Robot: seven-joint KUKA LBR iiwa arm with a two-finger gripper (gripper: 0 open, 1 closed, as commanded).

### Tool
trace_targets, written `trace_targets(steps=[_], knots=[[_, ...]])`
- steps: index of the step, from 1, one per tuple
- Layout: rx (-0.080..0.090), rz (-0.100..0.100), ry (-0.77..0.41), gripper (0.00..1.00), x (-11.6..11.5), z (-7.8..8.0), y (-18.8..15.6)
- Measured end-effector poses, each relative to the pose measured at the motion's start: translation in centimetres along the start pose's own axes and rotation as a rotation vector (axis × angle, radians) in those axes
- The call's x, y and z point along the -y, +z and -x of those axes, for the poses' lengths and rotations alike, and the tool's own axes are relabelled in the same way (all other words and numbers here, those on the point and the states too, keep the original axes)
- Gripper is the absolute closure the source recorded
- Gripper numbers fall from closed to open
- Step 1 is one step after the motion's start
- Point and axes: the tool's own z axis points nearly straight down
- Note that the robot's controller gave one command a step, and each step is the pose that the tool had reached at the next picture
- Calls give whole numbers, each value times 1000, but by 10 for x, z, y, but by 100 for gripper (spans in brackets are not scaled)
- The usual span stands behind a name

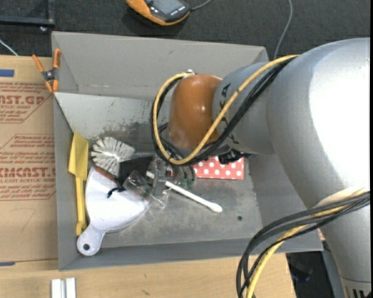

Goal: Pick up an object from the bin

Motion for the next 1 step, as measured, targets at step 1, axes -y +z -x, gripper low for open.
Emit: trace_targets(steps=[1], knots=[[-1,-1,-7,100,0,1,0]])
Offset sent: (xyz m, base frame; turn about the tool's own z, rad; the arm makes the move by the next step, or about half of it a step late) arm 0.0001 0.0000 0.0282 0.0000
